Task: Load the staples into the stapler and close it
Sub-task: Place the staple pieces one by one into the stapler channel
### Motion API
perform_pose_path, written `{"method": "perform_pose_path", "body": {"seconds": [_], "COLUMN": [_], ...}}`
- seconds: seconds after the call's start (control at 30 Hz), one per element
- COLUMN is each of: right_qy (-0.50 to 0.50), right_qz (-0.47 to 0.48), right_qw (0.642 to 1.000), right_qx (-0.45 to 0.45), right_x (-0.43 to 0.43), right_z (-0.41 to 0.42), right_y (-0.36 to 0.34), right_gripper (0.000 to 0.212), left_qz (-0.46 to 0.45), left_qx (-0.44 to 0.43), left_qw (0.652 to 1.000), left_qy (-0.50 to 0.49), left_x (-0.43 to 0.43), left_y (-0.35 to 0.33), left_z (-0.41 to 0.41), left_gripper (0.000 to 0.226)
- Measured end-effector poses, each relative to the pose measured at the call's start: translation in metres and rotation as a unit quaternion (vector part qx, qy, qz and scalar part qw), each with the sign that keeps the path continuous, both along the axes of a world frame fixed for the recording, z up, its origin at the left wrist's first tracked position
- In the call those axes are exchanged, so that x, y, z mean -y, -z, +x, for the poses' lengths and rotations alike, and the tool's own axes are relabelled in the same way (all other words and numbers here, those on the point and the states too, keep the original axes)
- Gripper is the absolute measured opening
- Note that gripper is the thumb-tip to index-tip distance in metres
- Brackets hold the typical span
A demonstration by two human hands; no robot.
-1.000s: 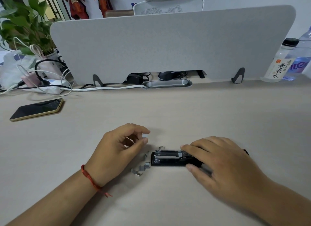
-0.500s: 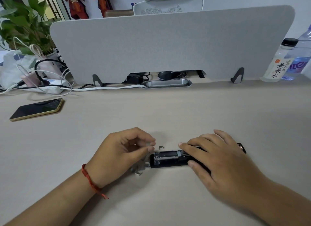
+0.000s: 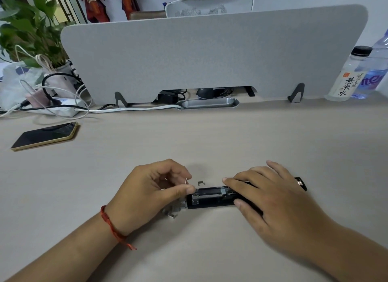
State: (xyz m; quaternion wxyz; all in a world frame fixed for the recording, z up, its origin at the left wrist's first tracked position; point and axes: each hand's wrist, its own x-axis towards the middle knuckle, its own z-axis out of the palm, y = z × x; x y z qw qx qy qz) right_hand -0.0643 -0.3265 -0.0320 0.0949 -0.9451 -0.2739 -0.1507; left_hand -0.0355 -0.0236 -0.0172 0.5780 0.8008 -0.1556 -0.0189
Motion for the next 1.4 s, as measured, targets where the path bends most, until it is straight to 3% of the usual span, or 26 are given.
{"method": "perform_pose_path", "body": {"seconds": [0.13, 0.33, 0.9, 1.2, 1.4], "right_qy": [-0.007, -0.002, -0.014, -0.012, -0.013], "right_qz": [0.007, 0.007, 0.006, 0.005, 0.006], "right_qw": [1.000, 1.000, 1.000, 1.000, 1.000], "right_qx": [0.001, 0.012, 0.025, 0.016, 0.014], "right_x": [-0.001, -0.003, -0.003, -0.003, -0.003], "right_z": [0.000, -0.001, -0.002, -0.002, -0.002], "right_y": [-0.001, -0.001, -0.001, -0.004, -0.005], "right_gripper": [0.040, 0.041, 0.041, 0.042, 0.042], "left_qz": [0.071, 0.105, 0.121, 0.101, 0.063], "left_qx": [0.020, 0.001, -0.043, 0.005, 0.080], "left_qw": [0.997, 0.994, 0.991, 0.995, 0.994], "left_qy": [0.006, -0.004, -0.028, 0.013, 0.037], "left_x": [0.002, 0.009, 0.019, 0.012, -0.003], "left_y": [-0.001, -0.003, -0.009, -0.002, -0.003], "left_z": [-0.003, -0.007, -0.002, -0.005, -0.001], "left_gripper": [0.024, 0.021, 0.019, 0.038, 0.027]}}
